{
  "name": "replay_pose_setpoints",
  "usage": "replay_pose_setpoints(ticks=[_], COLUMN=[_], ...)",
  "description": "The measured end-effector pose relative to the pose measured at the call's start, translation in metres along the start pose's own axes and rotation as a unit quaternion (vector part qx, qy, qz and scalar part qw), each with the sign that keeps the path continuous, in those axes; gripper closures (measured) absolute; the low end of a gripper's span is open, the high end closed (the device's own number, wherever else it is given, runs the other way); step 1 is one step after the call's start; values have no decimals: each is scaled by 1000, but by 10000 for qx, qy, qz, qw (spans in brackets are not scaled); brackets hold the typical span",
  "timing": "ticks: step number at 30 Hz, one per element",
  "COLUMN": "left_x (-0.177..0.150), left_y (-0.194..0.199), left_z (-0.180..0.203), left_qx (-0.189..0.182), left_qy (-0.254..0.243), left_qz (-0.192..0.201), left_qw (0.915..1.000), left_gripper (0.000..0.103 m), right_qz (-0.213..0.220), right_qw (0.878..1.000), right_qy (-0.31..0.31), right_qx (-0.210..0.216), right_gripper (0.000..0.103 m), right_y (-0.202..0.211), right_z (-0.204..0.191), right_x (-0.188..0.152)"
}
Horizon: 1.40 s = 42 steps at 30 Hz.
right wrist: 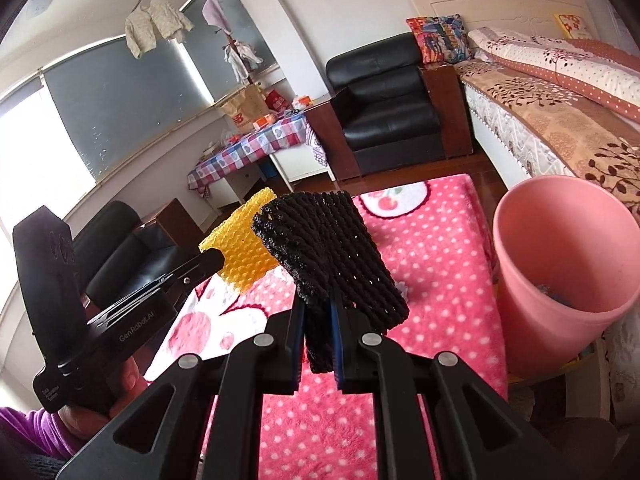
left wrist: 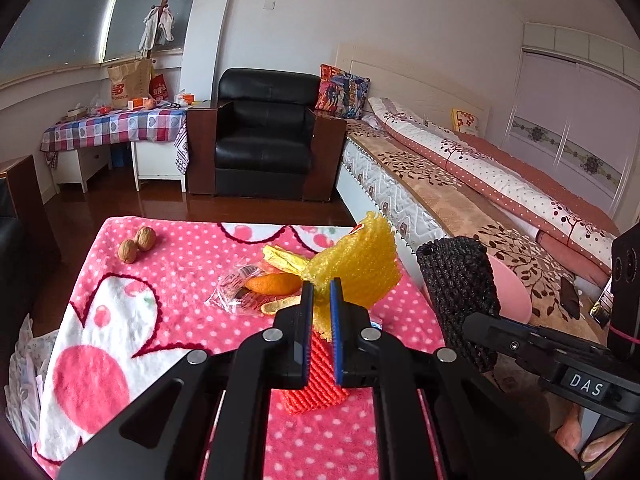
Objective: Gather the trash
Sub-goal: 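Carry both foam nets over the pink bucket and open both tools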
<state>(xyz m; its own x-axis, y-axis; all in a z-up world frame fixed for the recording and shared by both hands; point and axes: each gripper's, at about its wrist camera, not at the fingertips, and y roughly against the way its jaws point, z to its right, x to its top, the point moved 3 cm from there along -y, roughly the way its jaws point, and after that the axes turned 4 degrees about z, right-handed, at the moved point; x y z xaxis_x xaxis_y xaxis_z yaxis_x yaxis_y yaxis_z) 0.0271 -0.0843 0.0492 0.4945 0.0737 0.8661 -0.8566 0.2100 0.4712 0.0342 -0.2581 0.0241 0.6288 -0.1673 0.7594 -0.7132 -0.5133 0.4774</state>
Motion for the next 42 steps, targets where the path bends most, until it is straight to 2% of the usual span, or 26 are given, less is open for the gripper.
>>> replay_pose_setpoints(ticks=[16, 26, 33, 42], left_x=[14, 15, 7, -12], left_y=[-41, -72, -99, -129], left_z=[72, 116, 148, 175], left_qx=[-449, -852, -1023, -1066], left_qy=[-475, -708, -900, -1180], left_qz=[-18, -119, -353, -686], left_qw=[9979, 9938, 9900, 9849], left_gripper=[96, 96, 96, 96], right_qz=[372, 679, 733, 616], right_qw=[9967, 9889, 9828, 9773], right_qy=[-443, -846, -1114, -1310], right_qx=[-570, -1020, -1280, -1548], right_gripper=[92, 92, 92, 92], right_y=[15, 31, 31, 24], right_z=[64, 126, 169, 209], right_x=[20, 36, 39, 32])
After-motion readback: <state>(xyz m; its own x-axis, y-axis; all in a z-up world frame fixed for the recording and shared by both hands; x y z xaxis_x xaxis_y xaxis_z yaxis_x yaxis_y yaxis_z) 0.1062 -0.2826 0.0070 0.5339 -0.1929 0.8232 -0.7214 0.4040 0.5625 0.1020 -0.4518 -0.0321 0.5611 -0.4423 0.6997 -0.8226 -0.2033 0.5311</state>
